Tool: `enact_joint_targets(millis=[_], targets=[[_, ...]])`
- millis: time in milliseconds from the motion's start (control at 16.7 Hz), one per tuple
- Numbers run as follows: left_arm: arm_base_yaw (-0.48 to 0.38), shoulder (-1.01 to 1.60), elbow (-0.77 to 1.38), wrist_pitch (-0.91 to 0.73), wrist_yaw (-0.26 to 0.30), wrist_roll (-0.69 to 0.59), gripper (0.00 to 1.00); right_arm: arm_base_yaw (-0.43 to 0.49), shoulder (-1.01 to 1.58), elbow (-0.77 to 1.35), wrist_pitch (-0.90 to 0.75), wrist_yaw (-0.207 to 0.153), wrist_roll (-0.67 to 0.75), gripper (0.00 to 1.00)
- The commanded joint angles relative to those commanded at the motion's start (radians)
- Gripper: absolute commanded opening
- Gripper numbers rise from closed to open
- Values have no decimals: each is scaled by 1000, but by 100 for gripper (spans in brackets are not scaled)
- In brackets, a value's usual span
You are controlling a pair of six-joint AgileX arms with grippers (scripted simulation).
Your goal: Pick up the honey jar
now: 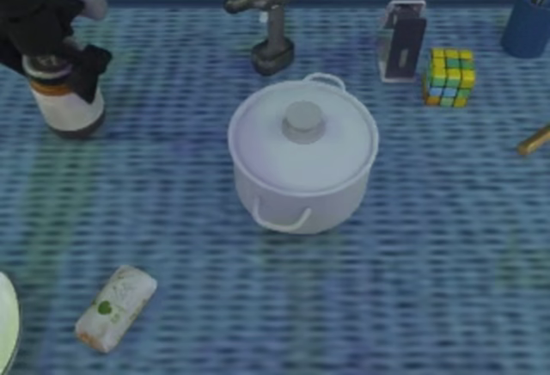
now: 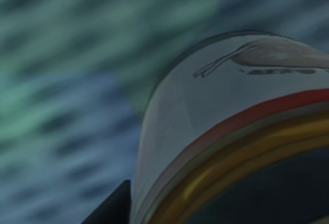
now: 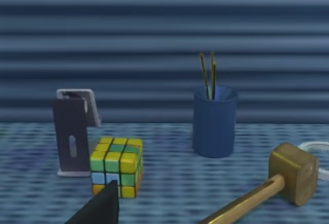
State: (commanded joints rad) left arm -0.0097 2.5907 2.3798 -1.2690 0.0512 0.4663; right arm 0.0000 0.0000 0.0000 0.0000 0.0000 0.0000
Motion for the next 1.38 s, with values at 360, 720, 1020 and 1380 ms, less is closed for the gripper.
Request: enact_joint_targets(millis=[360,720,1020,1380], targets=[[12,-311,-312,3,-5,2,0,0,0,0,0,0,0,100],[23,-504,-506,0,-5,3,0,0,0,0,0,0,0,100],[12,-501,-506,4,-7,-10,0,0,0,0,0,0,0,100],[-91,-496,-565,69,-33,-271,0,0,0,0,0,0,0,100]])
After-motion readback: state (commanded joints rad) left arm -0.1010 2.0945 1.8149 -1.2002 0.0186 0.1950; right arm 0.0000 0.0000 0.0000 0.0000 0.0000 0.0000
